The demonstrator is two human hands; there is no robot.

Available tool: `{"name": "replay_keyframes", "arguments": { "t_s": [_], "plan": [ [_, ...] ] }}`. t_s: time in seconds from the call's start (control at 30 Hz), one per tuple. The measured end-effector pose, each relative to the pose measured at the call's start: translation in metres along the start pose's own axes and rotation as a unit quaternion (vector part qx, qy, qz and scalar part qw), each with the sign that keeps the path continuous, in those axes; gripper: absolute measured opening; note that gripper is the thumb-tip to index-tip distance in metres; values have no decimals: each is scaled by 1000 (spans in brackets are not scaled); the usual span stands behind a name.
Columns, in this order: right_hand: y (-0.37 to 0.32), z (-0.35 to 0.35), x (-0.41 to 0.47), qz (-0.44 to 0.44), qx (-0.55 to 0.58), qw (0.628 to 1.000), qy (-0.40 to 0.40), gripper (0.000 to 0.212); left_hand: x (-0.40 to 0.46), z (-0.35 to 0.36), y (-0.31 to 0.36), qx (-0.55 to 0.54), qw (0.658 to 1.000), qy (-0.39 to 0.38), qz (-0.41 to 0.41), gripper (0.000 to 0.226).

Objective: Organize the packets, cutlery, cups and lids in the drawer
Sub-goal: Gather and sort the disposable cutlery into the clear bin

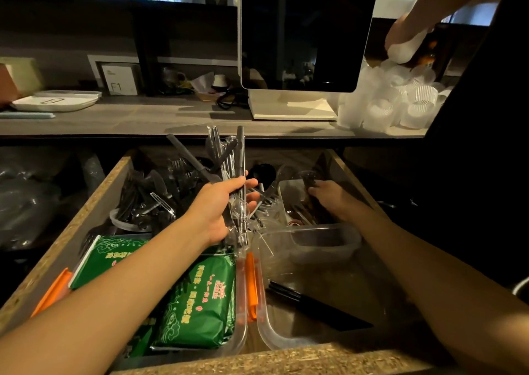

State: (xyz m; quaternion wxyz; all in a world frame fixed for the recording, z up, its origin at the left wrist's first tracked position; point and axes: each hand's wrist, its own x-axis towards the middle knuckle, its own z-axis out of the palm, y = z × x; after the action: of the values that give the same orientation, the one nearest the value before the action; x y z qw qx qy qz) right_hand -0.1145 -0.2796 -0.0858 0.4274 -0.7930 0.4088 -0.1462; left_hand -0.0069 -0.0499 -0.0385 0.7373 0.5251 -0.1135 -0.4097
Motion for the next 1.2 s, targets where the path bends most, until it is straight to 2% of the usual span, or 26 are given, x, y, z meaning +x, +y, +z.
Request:
{"name": "replay_keyframes", "arguments": {
  "t_s": [0.07, 0.1, 0.2, 0.23, 0.3, 0.33, 0.4, 0.53, 0.67, 0.77, 0.97, 1.2],
  "plan": [
    [2, 0, -1, -33, -130, 991, 16, 29, 2, -1, -1, -11, 1000, -9, -6, 22],
    [-2, 0, -4, -56, -153, 986, 35, 33, 2, -2, -2, -16, 1000, -17, -12, 23],
    [-30, 7, -26, -144, -54, 985, 81, 30, 1, 1, -4, -38, 998, -39, -17, 25],
    [-43, 9, -38, -160, 20, 985, 68, 29, 1, 2, -4, -51, 998, -37, -8, 25],
    [-69, 13, -67, -168, 151, 974, -9, 40, 2, 5, -3, -72, 997, -26, 17, 25],
    [-79, 16, -81, -177, 172, 967, -56, 45, 2, 5, -2, -77, 996, -23, 28, 25],
    [-90, 25, -102, -221, 126, 961, -109, 45, 3, 4, 0, -88, 995, -17, 41, 24],
    [-96, 42, -116, -295, -23, 953, -62, 21, 4, 0, 4, -117, 992, -2, 47, 21],
    [-93, 46, -118, -298, 8, 951, -82, 15, 5, -1, 7, -161, 986, 6, 41, 19],
    [-92, 48, -119, -290, 64, 951, -87, 20, 5, -2, 8, -177, 983, 19, 41, 20],
    [-91, 50, -115, -224, 143, 961, -71, 20, 0, -1, 11, -182, 982, 34, 27, 26],
    [-87, 32, -103, -160, 219, 956, -111, 16, -4, 0, 12, -207, 977, 37, 18, 20]
  ]
}}
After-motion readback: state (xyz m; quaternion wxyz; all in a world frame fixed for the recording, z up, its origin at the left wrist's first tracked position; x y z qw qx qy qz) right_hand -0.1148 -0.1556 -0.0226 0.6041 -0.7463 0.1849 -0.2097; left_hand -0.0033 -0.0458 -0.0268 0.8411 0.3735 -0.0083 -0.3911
